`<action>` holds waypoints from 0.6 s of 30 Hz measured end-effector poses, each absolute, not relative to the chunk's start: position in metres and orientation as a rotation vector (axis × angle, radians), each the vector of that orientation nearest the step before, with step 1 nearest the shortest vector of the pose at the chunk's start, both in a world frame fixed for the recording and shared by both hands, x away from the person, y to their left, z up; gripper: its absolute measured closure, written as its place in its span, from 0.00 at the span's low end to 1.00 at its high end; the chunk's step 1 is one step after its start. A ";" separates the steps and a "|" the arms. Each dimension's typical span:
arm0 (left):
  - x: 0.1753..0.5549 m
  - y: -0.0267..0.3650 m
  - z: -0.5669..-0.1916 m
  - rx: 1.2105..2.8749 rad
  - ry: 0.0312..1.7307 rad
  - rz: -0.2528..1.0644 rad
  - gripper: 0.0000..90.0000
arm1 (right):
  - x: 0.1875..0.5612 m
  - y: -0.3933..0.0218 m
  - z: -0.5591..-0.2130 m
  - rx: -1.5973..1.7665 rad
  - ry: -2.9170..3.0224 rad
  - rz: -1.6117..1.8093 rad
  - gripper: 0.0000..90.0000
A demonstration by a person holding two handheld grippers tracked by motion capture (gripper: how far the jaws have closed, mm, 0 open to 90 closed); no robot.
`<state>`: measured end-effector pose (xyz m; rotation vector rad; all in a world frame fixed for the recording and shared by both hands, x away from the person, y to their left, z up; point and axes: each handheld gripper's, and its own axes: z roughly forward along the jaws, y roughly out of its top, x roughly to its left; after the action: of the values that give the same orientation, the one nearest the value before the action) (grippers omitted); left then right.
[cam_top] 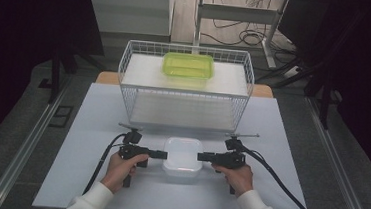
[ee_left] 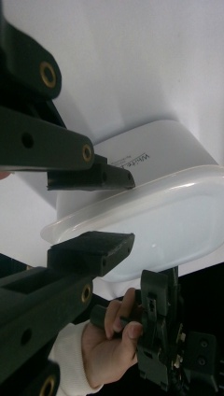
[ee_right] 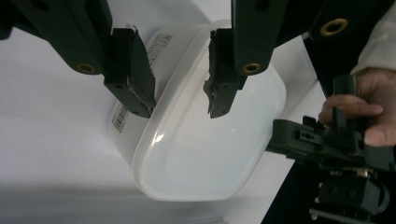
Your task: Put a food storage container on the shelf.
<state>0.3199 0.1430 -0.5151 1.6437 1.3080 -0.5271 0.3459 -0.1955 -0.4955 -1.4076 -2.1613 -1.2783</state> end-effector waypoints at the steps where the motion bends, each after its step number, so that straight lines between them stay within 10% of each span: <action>1: 0.319 0.144 -0.515 1.631 1.313 -0.538 0.77 | 0.346 -0.195 -0.495 -1.415 -2.151 -1.278 0.70; 18: 0.311 0.148 -0.508 1.624 1.275 -0.485 0.89 | 0.337 -0.203 -0.489 -1.420 -2.075 -1.356 0.85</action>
<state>0.3110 0.1482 -0.5083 1.6237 1.2753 -0.4846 0.3374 -0.2028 -0.4891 -1.4203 -2.0754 -1.3563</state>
